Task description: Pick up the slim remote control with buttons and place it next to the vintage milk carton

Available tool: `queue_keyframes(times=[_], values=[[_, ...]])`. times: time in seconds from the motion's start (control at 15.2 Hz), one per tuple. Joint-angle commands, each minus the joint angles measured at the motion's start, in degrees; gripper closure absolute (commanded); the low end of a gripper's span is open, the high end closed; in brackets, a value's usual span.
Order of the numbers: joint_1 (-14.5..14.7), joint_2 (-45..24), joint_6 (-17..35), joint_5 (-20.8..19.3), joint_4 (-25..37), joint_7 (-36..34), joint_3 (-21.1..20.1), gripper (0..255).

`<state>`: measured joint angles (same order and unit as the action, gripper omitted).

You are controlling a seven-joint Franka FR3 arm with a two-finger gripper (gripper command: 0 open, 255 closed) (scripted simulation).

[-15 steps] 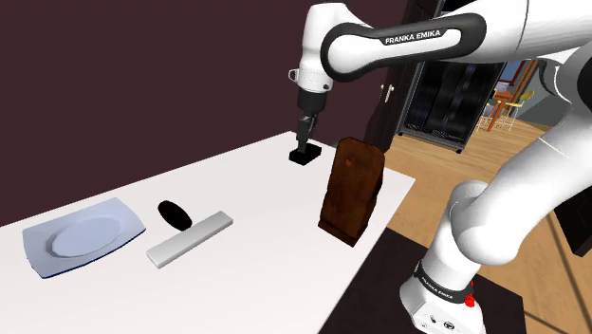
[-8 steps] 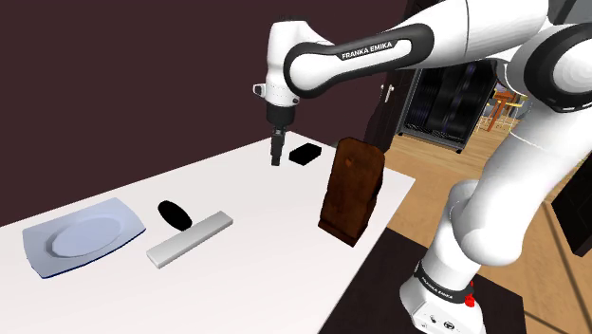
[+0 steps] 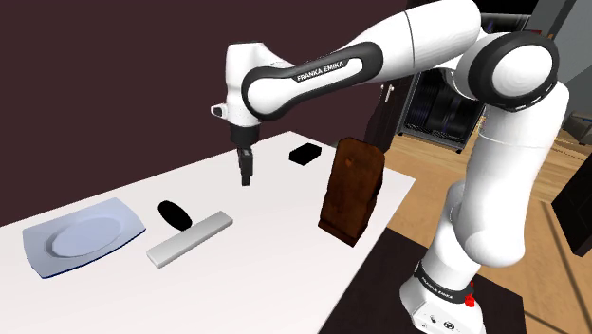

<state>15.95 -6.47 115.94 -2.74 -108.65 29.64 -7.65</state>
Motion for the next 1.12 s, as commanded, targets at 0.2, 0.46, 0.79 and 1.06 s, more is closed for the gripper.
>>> queue_keyframes(times=[0.2, 0.46, 0.79, 1.06], values=[[2.4, -7.3, 1.2, -0.7, 5.3, 5.2, -2.6, 0], [4.4, -13.2, 1.6, -1.8, 9.9, 9.2, -4.6, 0], [6.3, -18.0, 2.4, -3.0, 13.2, 12.4, -6.1, 0], [6.4, -19.2, 5.0, -3.4, 11.8, 12.1, -6.0, 0]])
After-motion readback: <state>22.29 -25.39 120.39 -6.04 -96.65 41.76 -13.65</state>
